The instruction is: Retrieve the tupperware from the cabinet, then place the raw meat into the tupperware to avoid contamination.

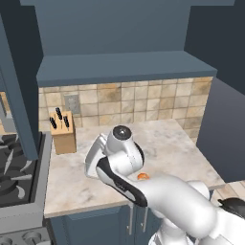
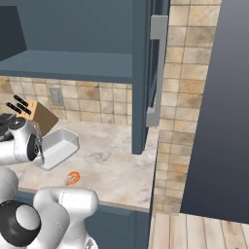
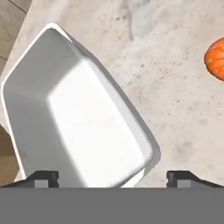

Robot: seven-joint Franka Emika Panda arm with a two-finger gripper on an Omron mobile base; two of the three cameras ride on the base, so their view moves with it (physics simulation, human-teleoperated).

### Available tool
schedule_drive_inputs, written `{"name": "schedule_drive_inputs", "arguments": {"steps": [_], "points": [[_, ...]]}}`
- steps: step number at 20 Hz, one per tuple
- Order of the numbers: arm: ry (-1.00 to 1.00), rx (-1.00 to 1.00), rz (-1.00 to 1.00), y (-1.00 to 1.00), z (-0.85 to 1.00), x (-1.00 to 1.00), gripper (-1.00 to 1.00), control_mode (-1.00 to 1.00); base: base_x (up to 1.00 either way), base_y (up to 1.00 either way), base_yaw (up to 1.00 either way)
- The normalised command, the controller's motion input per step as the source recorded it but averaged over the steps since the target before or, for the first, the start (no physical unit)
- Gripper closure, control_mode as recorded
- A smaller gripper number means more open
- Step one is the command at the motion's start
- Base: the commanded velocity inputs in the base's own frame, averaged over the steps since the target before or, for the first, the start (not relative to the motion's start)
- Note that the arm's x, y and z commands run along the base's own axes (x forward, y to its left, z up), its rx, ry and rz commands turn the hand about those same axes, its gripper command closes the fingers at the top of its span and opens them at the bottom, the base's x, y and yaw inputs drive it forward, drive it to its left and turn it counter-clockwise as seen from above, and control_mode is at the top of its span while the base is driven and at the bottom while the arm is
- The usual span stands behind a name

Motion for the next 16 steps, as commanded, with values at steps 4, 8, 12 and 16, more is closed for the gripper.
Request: {"name": "schedule_drive_inputs", "arguments": {"steps": [4,8,12,16], "points": [[-0.04,0.0,0.01,-0.34,0.41,-0.42,-1.0,-1.0,0.0,0.0,0.0],[-0.05,0.0,-0.07,-0.58,0.43,-0.43,-1.0,-1.0,0.0,0.0,0.0],[-0.03,0.0,-0.06,-0.58,0.66,-0.39,-1.0,-1.0,0.0,0.0,0.0],[0.09,0.05,-0.22,-0.45,0.3,-0.25,-1.0,-1.0,0.0,0.0,0.0]]}}
